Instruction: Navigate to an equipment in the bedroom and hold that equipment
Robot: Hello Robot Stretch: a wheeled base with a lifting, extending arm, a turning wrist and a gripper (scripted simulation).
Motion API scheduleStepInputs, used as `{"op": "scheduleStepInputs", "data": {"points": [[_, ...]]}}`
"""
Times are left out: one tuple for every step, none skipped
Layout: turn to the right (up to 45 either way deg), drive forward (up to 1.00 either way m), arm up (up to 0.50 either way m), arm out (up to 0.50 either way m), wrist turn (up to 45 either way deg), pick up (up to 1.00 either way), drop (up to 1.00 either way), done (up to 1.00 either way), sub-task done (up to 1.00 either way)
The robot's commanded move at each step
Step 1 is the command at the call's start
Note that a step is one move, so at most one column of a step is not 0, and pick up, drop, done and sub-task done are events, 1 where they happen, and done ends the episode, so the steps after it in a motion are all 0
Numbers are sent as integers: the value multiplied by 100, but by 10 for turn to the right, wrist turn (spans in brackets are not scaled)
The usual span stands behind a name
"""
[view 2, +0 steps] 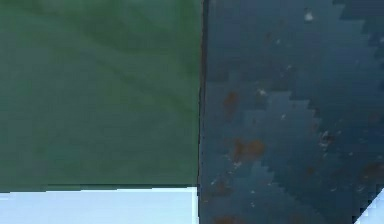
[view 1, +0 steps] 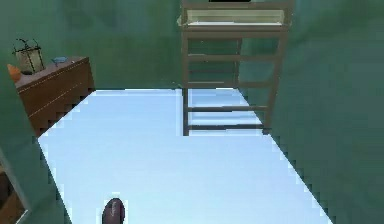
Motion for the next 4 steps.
{"op": "scheduleStepInputs", "data": {"points": [[0,100,0,0,0,0,0,0,0],[0,35,0,0,0,0,0,0,0],[-450,0,0,0,0,0,0,0,0],[0,55,0,0,0,0,0,0,0]]}}
